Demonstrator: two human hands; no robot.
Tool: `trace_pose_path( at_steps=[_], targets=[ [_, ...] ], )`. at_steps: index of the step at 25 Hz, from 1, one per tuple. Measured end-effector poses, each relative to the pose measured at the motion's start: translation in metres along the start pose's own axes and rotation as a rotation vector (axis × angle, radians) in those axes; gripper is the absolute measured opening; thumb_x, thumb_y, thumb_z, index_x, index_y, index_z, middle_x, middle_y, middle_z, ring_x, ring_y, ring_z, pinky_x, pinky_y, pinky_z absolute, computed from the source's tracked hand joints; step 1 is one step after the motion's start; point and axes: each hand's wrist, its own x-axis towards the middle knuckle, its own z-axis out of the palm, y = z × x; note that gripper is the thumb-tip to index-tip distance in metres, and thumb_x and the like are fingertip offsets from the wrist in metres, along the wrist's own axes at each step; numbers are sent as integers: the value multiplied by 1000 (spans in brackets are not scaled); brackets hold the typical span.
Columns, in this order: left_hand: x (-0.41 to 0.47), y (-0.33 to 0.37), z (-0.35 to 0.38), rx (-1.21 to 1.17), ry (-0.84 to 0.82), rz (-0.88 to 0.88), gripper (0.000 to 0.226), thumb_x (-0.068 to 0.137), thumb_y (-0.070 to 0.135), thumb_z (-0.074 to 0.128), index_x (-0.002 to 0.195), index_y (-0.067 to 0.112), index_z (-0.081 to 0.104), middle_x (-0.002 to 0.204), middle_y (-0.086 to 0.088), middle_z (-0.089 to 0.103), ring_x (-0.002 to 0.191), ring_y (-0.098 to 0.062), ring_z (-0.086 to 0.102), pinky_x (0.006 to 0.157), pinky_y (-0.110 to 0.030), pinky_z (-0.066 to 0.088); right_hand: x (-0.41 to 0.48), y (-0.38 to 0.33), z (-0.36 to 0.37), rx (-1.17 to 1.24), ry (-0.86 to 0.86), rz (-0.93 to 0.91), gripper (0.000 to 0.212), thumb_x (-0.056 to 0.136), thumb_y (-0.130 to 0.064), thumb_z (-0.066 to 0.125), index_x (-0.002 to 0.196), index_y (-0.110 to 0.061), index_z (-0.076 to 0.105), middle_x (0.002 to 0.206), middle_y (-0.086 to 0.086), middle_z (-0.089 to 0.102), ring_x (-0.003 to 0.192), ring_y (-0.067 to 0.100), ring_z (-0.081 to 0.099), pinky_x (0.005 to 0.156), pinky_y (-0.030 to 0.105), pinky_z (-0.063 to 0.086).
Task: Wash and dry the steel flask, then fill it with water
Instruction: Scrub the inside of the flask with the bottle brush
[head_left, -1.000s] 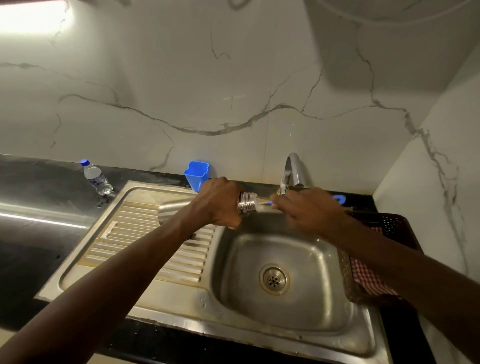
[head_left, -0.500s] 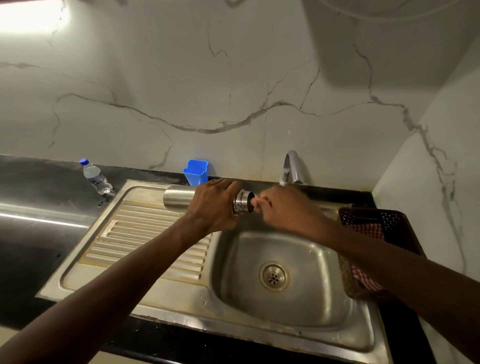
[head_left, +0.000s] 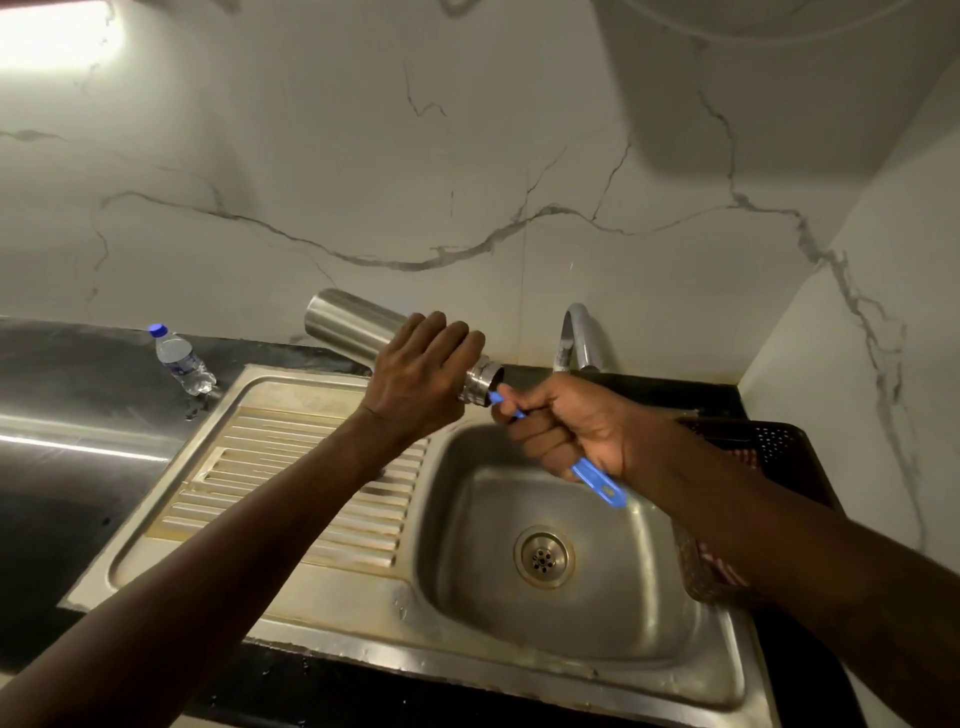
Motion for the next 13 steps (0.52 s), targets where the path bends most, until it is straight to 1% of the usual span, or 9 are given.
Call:
trace_pose_path(
  at_steps=[1, 2, 4, 5, 6, 8, 9, 11, 13],
  targets=[
    [2, -1, 0, 24, 36, 19, 21, 87, 13, 63, 103, 2, 70, 95, -14, 68, 84, -32, 62, 77, -44, 52, 0, -2, -1, -46, 2, 1, 27, 105, -32, 52, 92, -11, 63, 56, -7, 33, 40, 6, 29, 34, 19, 28],
    [1, -1, 1, 29, 46, 36, 21, 88, 13, 61, 103, 1, 70, 96, -15, 69, 84, -33, 63, 78, -45, 53, 4, -2, -2, -249, 68, -34, 30, 106, -38, 51, 103, -12, 65, 60, -5, 38, 44, 7, 32, 38, 20, 30],
    [-7, 2, 4, 15, 35, 53, 25, 95, 19, 54, 102, 1, 71, 95, -15, 70, 83, -32, 65, 76, -45, 53, 11, 0, 0, -983, 291, -261, 42, 105, -54, 46, 133, -24, 58, 84, 0, 61, 64, 9, 52, 57, 24, 45],
    [-13, 5, 7, -2, 15, 30, 32, 100, 24, 49, 101, 2, 71, 94, -13, 70, 81, -31, 64, 75, -43, 53, 17, 2, -3, -1315, 377, -443, 49, 104, -59, 42, 143, -31, 49, 105, 0, 67, 79, 10, 60, 71, 28, 51],
    [-18, 8, 10, -28, -14, -8, 37, 101, 31, 48, 103, 3, 71, 94, -11, 70, 80, -29, 64, 73, -41, 52, 22, 4, -10, -1566, 430, -591, 51, 103, -60, 40, 147, -32, 42, 114, 1, 68, 86, 10, 62, 79, 32, 53],
    [-23, 12, 12, -147, -116, -57, 40, 91, 41, 68, 113, 9, 70, 99, -6, 73, 83, -24, 66, 74, -39, 56, 20, 6, -22, -1826, 525, -763, 40, 106, -45, 43, 139, -23, 47, 92, -1, 62, 68, 8, 54, 71, 31, 50],
    [-19, 7, 7, -258, -242, -98, 54, 80, 46, 78, 123, 15, 66, 102, -1, 73, 84, -20, 67, 75, -38, 58, 18, 8, -25, -1938, 548, -802, 33, 105, -35, 46, 134, -19, 51, 82, -2, 58, 59, 8, 48, 65, 31, 48],
    [-8, -14, -4, -506, -637, -182, 83, 65, 55, 84, 138, 27, 55, 108, 9, 71, 87, -9, 69, 79, -26, 57, 15, 15, -39, -2102, 580, -841, 33, 100, -26, 55, 131, -15, 57, 74, -1, 61, 51, 12, 40, 52, 30, 42],
    [0, -33, -13, -636, -1020, -253, 77, 64, 47, 90, 131, 30, 57, 108, 12, 70, 90, -8, 70, 76, -18, 52, 13, 18, -58, -2220, 645, -1025, 33, 99, -28, 53, 126, -12, 62, 69, 1, 61, 46, 13, 36, 47, 26, 28]
  ],
)
